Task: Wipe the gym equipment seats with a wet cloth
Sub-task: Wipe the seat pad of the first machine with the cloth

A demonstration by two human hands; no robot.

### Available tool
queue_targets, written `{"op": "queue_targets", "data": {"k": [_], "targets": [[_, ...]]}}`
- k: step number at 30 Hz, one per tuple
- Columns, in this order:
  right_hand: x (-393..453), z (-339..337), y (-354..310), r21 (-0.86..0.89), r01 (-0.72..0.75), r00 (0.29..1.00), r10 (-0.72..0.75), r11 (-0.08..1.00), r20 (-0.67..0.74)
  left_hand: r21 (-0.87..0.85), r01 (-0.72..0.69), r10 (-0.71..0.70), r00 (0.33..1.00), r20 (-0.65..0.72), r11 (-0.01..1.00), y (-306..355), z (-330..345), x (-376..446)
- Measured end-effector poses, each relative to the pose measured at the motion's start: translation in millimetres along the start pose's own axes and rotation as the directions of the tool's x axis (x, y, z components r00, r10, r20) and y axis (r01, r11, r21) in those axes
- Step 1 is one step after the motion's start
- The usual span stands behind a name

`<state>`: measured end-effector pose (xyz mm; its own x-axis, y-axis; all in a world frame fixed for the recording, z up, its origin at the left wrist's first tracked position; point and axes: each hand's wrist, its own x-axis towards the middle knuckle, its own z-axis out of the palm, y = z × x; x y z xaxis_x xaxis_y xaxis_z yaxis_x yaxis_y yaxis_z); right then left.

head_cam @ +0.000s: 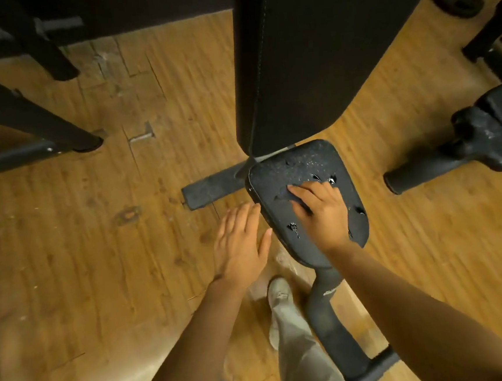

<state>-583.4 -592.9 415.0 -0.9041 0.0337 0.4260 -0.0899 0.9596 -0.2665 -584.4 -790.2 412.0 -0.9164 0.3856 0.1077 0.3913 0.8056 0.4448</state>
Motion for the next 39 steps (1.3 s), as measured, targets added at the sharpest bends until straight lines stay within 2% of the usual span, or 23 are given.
{"op": "queue_targets", "data": {"k": [6, 11, 13, 15, 19, 24, 26, 28, 33, 37, 39], "targets": [[34.7, 86.6, 51.9, 0.148, 0.126, 0.991, -0.132, 0.981, 0.034, 0.064, 0.203, -0.200, 0.978, -0.056, 0.977, 0.2, 78.4, 36.0], [55.7, 137.0, 66.9, 0.201, 0.104, 0.993, -0.114, 0.974, 0.038, 0.018, 0.304, -0.298, 0.943, -0.148, 0.953, -9.5, 124.5, 56.6], [57.7, 154.8, 67.8, 0.216, 0.075, 0.994, -0.090, 0.973, 0.065, 0.012, 0.293, -0.286, 0.940, -0.185, 0.956, -17.0, 138.2, 66.4], [52.4, 165.9, 65.2, 0.272, 0.061, 0.984, -0.104, 0.960, 0.148, 0.010, 0.261, -0.253, 0.946, -0.202, 0.965, -24.5, 153.0, 73.8], [44.0, 154.6, 77.8, 0.425, 0.028, 0.936, -0.173, 0.905, 0.307, 0.029, 0.210, -0.200, 0.959, -0.200, 0.977, -34.4, 178.3, 73.3], [57.2, 152.1, 105.9, 0.311, 0.341, 0.849, -0.432, 0.887, 0.304, 0.059, 0.156, -0.140, 0.966, -0.217, 0.986, -42.5, 187.1, 71.6], [54.6, 162.5, 104.7, 0.396, 0.340, 0.779, -0.491, 0.853, 0.390, 0.086, 0.146, -0.125, 0.970, -0.208, 0.986, -42.8, 186.8, 71.1], [50.2, 171.1, 102.1, 0.401, 0.334, 0.749, -0.498, 0.853, 0.437, 0.098, 0.140, -0.120, 0.975, -0.188, 0.985, -43.2, 187.1, 69.7], [50.1, 183.9, 92.0, 0.342, 0.371, 0.814, -0.480, 0.863, 0.329, 0.127, 0.107, -0.086, 0.983, -0.161, 0.986, -50.3, 190.4, 70.4], [66.7, 199.2, 75.5, 0.324, 0.244, 0.893, -0.342, 0.914, 0.293, 0.148, 0.094, -0.068, 0.983, -0.170, 0.984, -53.9, 190.5, 70.7], [62.2, 197.8, 75.2, 0.320, 0.205, 0.906, -0.303, 0.925, 0.294, 0.144, 0.096, -0.071, 0.983, -0.171, 0.985, -53.7, 189.6, 71.6]]}}
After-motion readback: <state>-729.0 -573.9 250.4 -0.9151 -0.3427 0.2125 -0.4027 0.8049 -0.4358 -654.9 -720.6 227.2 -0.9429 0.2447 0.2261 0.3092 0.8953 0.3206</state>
